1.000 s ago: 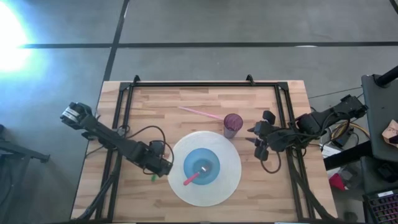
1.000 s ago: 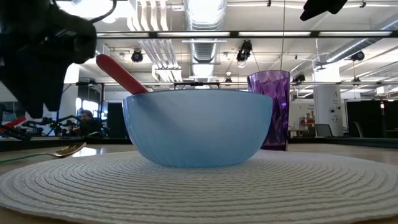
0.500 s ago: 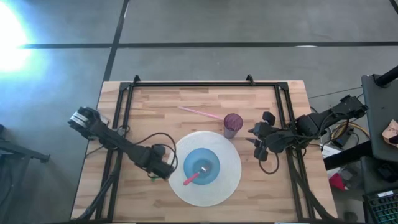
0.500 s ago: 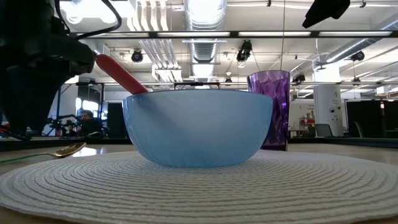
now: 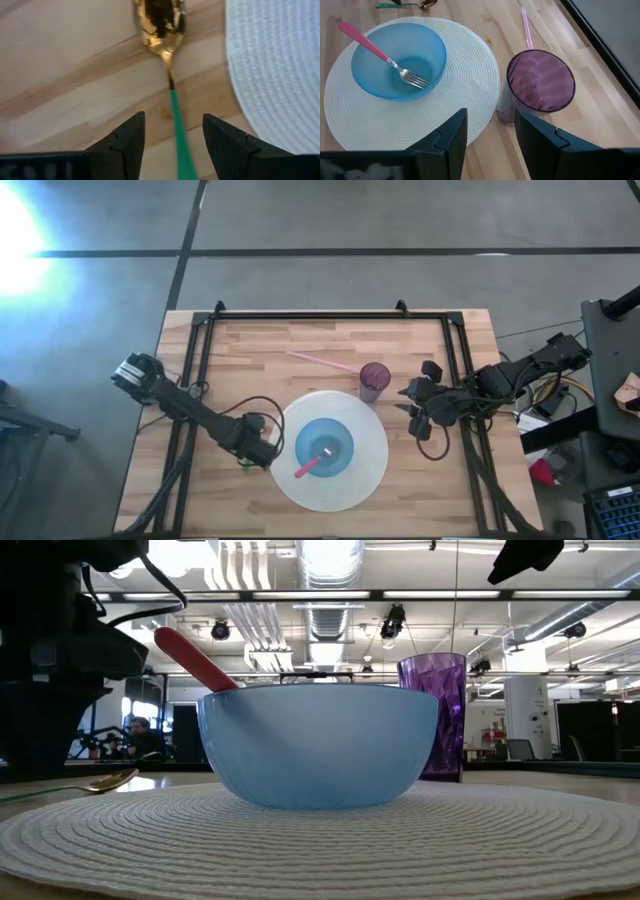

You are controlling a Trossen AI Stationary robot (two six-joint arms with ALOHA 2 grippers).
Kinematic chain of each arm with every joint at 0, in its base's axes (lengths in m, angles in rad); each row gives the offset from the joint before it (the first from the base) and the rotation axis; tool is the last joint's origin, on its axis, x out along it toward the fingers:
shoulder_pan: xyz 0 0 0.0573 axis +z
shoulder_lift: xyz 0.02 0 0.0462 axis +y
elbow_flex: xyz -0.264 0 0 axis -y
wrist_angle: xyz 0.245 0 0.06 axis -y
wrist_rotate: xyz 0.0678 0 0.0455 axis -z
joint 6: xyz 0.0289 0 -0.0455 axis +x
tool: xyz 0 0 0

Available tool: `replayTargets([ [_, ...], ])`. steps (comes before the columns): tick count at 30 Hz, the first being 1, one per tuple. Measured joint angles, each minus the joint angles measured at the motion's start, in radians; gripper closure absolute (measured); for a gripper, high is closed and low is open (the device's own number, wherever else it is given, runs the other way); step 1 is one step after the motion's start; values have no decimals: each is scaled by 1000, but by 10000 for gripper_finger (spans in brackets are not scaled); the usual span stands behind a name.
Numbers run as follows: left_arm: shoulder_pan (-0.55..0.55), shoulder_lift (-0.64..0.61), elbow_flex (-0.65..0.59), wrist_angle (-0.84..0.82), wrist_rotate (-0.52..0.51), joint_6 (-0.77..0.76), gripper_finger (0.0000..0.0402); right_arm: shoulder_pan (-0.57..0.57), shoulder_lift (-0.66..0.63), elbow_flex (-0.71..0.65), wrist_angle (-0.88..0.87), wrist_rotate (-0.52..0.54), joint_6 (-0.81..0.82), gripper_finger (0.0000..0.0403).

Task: Pick & Place Utensil
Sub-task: Put the green spoon in the blue bowl

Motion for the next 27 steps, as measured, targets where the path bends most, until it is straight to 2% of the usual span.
replayTargets([
  [11,0,-1,-35,43,-7,6,211,0,0,0,15,-3,7,247],
  [19,-2,-6,-108,160,9,-9,212,0,0,0,19,-3,7,242],
  [23,-3,-7,-116,158,10,-29,228,0,1,0,22,-3,7,247],
  [27,-3,-6,-116,155,10,-30,263,0,1,0,23,-3,7,250],
])
